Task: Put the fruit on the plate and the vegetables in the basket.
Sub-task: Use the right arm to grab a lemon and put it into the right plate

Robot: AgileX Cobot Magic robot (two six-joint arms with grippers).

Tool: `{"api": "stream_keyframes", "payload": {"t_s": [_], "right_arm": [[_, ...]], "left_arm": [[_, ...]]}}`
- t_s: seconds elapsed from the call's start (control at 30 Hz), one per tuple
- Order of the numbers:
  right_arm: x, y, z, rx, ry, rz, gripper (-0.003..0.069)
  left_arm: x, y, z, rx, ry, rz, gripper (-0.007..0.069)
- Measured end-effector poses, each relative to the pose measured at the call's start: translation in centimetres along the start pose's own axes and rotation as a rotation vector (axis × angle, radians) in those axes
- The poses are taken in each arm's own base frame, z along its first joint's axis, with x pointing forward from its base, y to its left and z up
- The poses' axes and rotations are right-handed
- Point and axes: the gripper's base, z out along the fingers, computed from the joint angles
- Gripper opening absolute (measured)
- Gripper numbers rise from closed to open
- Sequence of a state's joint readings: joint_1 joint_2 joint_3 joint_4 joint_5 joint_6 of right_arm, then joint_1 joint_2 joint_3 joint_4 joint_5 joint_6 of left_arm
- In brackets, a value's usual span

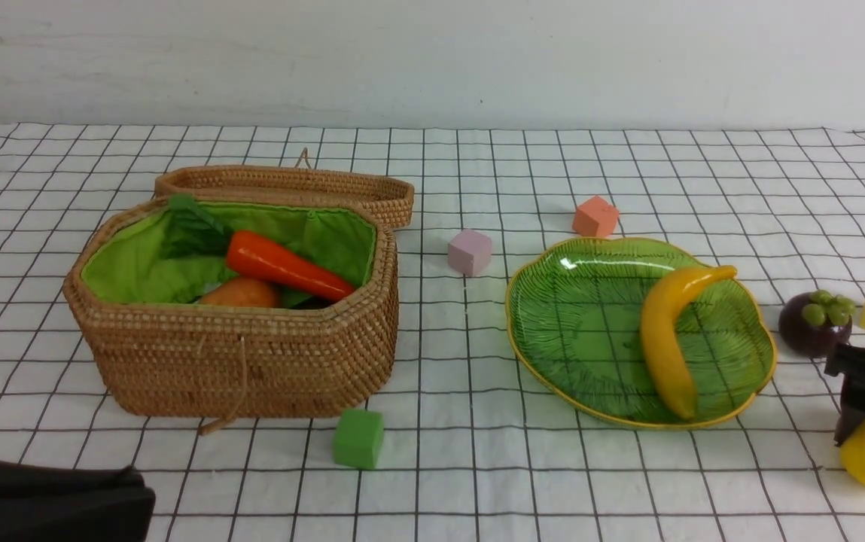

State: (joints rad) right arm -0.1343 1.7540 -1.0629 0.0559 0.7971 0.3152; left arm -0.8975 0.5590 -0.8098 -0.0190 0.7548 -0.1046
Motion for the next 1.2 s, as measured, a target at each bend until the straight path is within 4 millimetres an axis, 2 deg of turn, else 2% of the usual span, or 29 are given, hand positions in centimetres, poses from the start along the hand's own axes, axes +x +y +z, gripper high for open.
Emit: {"api": "stream_keyframes", "payload": {"t_s": [0.23,0.3,0.47,0.57,0.63,0.67,0.73,0.77,0.8,0.9,1.0,1.03,1.17,1.2], "right_arm": [[0.5,0.0,-1.2,-0.024,-0.026,-0.054,0.0602],[0.6,0.0,-2.2,-0.032,-0.051,-0.057,0.0602],[1.4,0.9,-6.4,-0.094,-0.136,-0.094,0.0602],[2.2,4.6,-9.0,-0.232,-0.224,-0.234,0.0601],[2.5,6.8,-9.9,-0.308,-0.280,-0.302,0.0601],[3.0,9.8,-10.1,-0.380,-0.336,-0.416,0.0601],[3.3,12.4,-9.8,-0.424,-0.393,-0.515,0.0601],[3.2,13.8,-9.0,-0.432,-0.415,-0.562,0.0601],[3.3,14.2,-8.9,-0.435,-0.421,-0.583,0.0601],[3.1,17.2,-5.6,-0.421,-0.412,-0.700,0.0601],[2.7,18.3,-3.7,-0.412,-0.376,-0.711,0.0608],[2.5,18.5,-3.4,-0.411,-0.371,-0.706,0.0631],[2.1,18.9,-3.8,-0.418,-0.379,-0.685,0.0679],[1.9,19.0,-4.6,-0.414,-0.388,-0.688,0.0682]], "left_arm": [[0.0,0.1,0.0,-0.013,-0.001,0.014,-0.0008],[0.0,0.1,0.0,-0.013,-0.001,0.014,-0.0006],[0.0,0.1,0.0,-0.013,-0.004,0.014,-0.0006],[-0.2,0.1,0.0,-0.011,-0.021,0.014,-0.0006],[-0.2,0.1,0.0,-0.010,-0.026,0.014,-0.0006],[-0.3,0.1,0.0,-0.010,-0.030,0.014,-0.0006],[-0.4,0.1,0.0,-0.009,-0.040,0.013,-0.0006],[-0.4,0.1,0.0,-0.008,-0.044,0.013,-0.0006],[-0.4,0.1,0.0,-0.008,-0.044,0.013,-0.0006],[-0.5,0.1,0.0,-0.008,-0.049,0.013,-0.0006],[-0.5,0.1,0.0,-0.007,-0.051,0.012,-0.0006],[-0.5,0.1,0.0,-0.007,-0.051,0.012,-0.0006],[-0.5,0.1,0.0,-0.007,-0.051,0.011,-0.0006],[-0.5,0.1,0.0,-0.007,-0.051,0.011,-0.0006]]}}
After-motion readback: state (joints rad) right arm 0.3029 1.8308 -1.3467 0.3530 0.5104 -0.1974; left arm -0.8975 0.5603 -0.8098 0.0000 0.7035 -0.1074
